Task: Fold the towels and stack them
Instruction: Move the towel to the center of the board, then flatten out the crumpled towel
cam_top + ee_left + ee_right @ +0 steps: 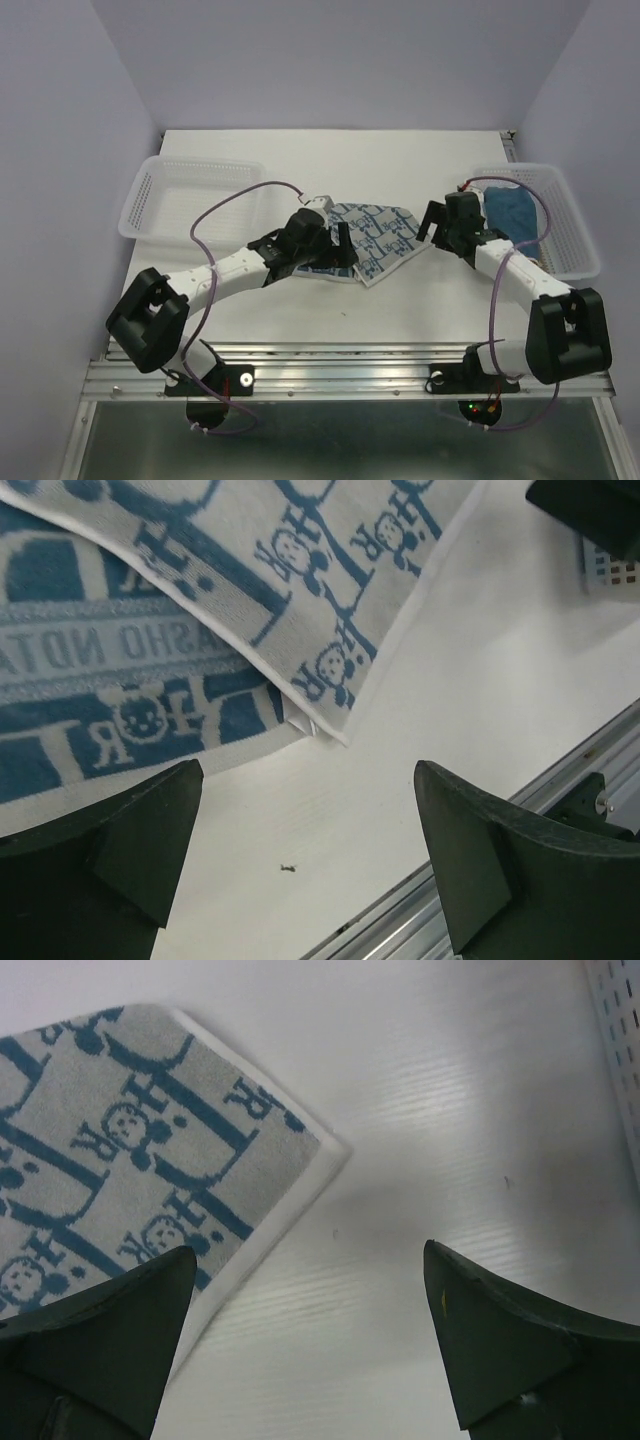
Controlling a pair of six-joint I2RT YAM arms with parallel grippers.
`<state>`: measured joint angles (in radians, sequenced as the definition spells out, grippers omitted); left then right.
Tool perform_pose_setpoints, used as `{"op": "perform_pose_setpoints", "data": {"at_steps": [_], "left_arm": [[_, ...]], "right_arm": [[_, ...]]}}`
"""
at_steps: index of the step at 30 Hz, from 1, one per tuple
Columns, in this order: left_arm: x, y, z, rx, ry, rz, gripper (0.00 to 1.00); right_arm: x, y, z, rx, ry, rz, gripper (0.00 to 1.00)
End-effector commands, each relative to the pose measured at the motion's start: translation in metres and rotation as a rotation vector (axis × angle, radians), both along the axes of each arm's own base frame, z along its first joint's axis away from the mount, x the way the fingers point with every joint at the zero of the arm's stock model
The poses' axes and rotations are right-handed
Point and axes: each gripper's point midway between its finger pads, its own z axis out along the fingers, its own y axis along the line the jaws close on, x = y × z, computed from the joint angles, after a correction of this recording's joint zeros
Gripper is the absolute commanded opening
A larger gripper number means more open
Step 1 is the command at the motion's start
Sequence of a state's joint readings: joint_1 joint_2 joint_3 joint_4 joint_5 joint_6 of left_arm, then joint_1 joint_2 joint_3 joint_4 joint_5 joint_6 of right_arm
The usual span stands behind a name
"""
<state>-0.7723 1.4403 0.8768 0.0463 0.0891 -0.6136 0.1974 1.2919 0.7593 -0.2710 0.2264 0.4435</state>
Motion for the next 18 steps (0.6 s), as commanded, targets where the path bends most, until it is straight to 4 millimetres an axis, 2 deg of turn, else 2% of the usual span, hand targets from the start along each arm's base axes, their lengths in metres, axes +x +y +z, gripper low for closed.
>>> {"op": "perform_pose_setpoints", "data": {"at_steps": [1, 3, 4, 5, 6, 8, 9, 10, 11, 13, 18], "left_arm": [[-0.016, -0.024, 0.002, -0.076, 0.034, 0.021, 0.99], [-0.027, -0.031, -0.004, -0.071, 0.053, 0.006, 0.99], [-0.031, -0.033, -0.007, -0.069, 0.067, 0.003, 0.99], [-0.033, -0.034, -0.011, -0.064, 0.078, 0.005, 0.99], [-0.033, -0.034, -0.014, -0.059, 0.083, 0.014, 0.99], [-0.036, -0.036, -0.02, -0.047, 0.092, 0.02, 0.99], [-0.035, -0.037, -0.021, -0.042, 0.096, 0.025, 0.99], [-0.038, -0.037, -0.024, -0.038, 0.102, 0.025, 0.99], [-0.038, -0.038, -0.027, -0.032, 0.11, 0.031, 0.99], [-0.038, -0.039, -0.033, -0.021, 0.12, 0.032, 0.99], [-0.037, -0.043, -0.037, -0.005, 0.126, 0.028, 0.99]], "right_arm": [[0.044, -0.005, 0.011, -0.074, -0.051, -0.014, 1.0], [0.058, -0.005, 0.013, -0.092, -0.045, -0.02, 1.0], [0.062, -0.005, -0.001, -0.102, -0.01, -0.016, 0.97], [0.067, -0.004, -0.004, -0.099, -0.002, -0.012, 0.94], [0.074, -0.001, -0.002, -0.091, 0.001, -0.003, 0.86], [0.08, -0.001, -0.018, -0.096, 0.036, 0.005, 0.84], [0.085, 0.0, -0.019, -0.092, 0.035, 0.01, 0.77], [0.087, 0.0, -0.021, -0.086, 0.042, 0.013, 0.76], [0.086, -0.002, -0.035, -0.076, 0.086, 0.016, 0.74], [0.086, -0.003, -0.041, -0.07, 0.105, 0.008, 0.65], [0.071, -0.013, -0.061, -0.084, 0.17, -0.025, 0.63]]}}
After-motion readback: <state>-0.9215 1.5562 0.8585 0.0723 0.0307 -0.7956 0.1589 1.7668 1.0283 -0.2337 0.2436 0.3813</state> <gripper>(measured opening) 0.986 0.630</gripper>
